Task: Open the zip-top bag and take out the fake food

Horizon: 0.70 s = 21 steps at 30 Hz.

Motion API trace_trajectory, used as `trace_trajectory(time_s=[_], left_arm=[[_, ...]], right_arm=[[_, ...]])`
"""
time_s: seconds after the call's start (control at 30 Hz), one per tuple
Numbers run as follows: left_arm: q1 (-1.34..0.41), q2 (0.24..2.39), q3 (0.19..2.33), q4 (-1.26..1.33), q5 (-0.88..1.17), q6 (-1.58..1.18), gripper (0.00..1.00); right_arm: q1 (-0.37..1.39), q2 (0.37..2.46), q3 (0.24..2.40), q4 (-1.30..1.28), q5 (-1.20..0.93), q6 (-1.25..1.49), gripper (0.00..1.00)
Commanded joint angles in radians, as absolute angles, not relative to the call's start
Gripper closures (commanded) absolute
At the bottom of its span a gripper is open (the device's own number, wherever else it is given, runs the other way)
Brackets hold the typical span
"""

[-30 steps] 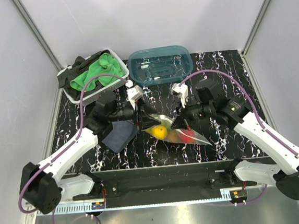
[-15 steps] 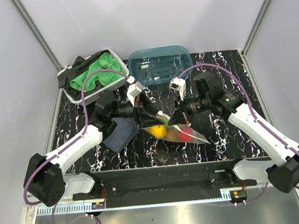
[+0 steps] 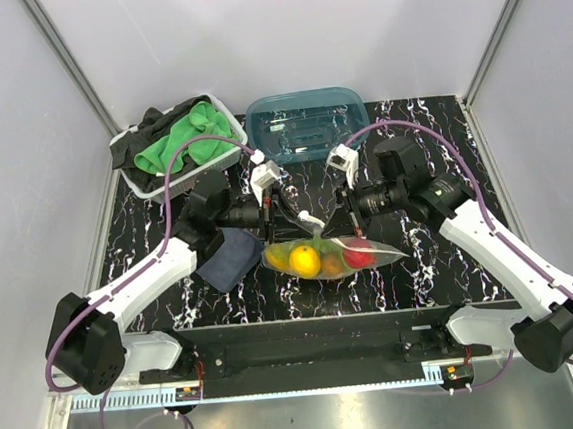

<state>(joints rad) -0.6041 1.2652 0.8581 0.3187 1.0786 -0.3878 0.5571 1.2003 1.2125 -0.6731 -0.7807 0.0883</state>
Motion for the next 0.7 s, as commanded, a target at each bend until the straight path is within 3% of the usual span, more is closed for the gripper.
trace_trajectory(time_s=[0.0,0.13,0.17,0.2,0.23,0.33,0.47,0.67], left_arm=[[-0.609,1.272,0.902,0.304,1.057,-0.376,0.81],[-0.609,1.278,0.923,0.282,1.039,-0.371,1.00],[-0.609,1.279,0.931,0.256,1.029,-0.368,1.00],[-0.611,1.279,0.940,0.244,1.026,-0.367,1.00],[-0.611,1.279,0.951,0.235,1.022,-0.365,1.00],[-0.611,1.276,0.960,0.216,1.015,-0.373,1.00],[-0.611,1.281,0.963,0.207,1.017,-0.400,1.00],[-0.620,1.295,0.977,0.206,1.014,-0.452,1.00]], right_arm=[[0.548,1.143,1.210,-0.586,-0.818,0.123,1.00],[0.548,1.137,1.200,-0.583,-0.815,0.126,1.00],[0.546,1.135,1.198,-0.584,-0.805,0.126,0.99],[0.548,1.129,1.197,-0.584,-0.783,0.132,0.76],[0.548,1.127,1.200,-0.586,-0.776,0.140,0.62],[0.546,1.140,1.229,-0.586,-0.776,0.175,0.44],[0.548,1.167,1.279,-0.581,-0.767,0.184,0.40],[0.548,1.242,1.338,-0.575,-0.811,0.170,0.42]])
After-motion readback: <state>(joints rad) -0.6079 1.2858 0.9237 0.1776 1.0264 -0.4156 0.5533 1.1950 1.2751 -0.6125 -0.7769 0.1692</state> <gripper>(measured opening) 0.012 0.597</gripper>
